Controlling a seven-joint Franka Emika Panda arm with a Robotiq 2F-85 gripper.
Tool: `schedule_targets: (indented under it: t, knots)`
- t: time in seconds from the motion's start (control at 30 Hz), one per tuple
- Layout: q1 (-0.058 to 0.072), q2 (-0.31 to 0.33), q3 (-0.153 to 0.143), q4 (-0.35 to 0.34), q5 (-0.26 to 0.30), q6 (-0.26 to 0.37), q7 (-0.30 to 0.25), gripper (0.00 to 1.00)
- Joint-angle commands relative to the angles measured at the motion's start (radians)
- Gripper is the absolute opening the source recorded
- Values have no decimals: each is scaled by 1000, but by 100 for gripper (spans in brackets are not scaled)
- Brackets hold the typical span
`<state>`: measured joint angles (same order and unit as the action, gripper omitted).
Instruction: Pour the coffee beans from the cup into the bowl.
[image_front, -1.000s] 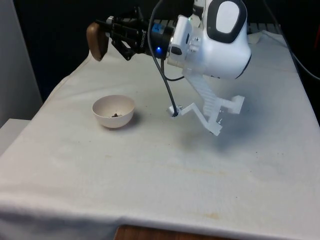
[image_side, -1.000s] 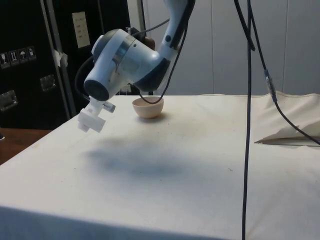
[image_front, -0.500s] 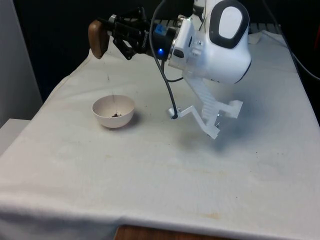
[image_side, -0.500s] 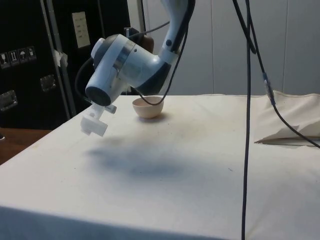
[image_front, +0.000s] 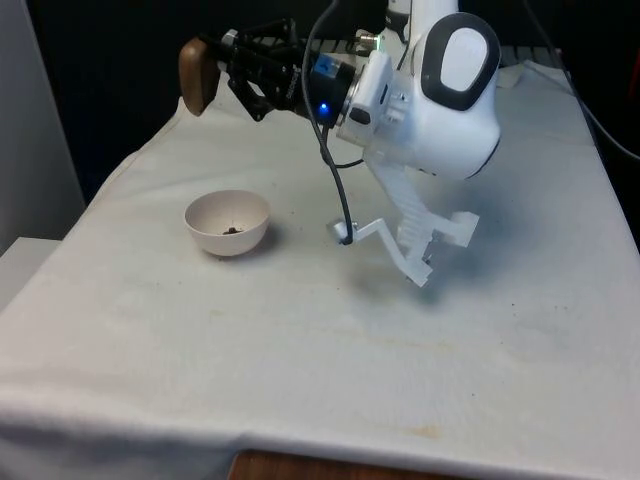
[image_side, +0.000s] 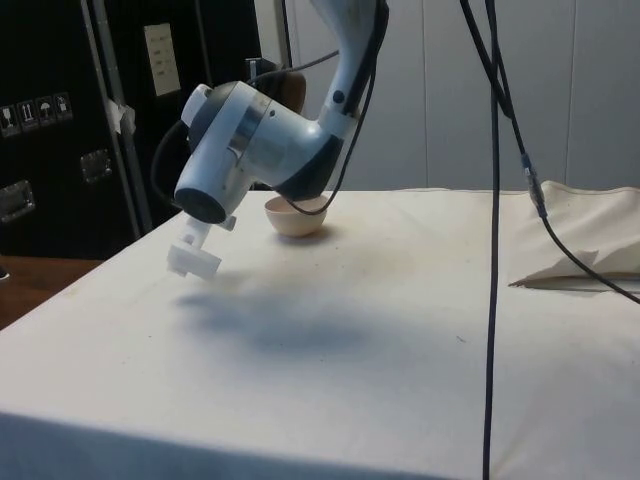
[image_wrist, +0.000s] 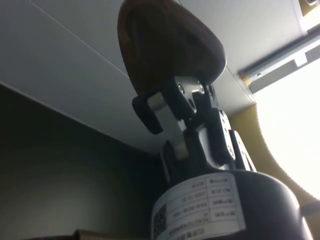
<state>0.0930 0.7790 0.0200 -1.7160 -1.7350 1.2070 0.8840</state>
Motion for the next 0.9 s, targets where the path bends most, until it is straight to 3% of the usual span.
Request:
schedule_targets:
  t: [0.0, 0.87]
  knots:
    - [3, 9, -3, 7, -5, -9, -6, 0]
    - [0, 12, 0, 2, -18, -25, 3, 0]
